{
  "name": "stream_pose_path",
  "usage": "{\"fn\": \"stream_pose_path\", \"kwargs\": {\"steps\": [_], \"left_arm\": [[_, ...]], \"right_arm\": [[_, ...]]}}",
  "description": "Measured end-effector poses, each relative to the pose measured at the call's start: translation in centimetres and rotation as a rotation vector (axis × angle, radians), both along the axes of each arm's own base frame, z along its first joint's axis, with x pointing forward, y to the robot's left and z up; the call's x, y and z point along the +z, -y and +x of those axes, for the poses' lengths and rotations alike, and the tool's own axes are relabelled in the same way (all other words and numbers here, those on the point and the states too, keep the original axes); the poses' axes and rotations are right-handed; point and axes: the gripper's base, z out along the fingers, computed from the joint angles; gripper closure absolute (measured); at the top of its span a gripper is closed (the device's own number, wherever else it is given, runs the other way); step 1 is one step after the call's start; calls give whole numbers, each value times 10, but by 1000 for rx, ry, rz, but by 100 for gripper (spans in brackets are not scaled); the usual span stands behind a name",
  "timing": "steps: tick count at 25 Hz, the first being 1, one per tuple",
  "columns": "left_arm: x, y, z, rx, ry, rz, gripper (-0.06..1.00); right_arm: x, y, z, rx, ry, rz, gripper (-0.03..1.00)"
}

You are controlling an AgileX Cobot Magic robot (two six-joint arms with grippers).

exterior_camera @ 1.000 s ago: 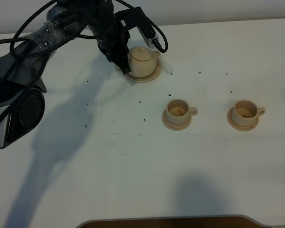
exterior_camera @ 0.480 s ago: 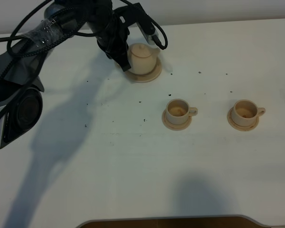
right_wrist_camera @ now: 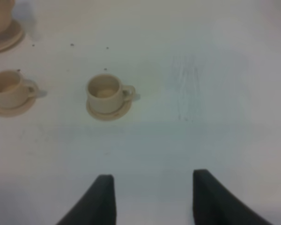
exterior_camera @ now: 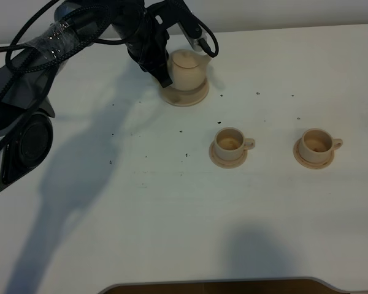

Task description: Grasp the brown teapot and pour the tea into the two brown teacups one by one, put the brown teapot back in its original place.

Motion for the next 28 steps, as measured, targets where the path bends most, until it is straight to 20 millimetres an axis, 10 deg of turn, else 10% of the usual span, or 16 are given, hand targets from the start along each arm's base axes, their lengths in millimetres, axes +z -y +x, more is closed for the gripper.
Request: {"fn": "stream_pose_path", "kwargs": {"steps": [10, 28], "left_arm": [[3, 20, -4, -38, -2, -132, 84], [11, 113, -52, -315, 96, -135, 84]], "right_arm": [[0, 0, 0, 0, 0, 0, 56], [0, 0, 0, 0, 0, 0, 56]]}}
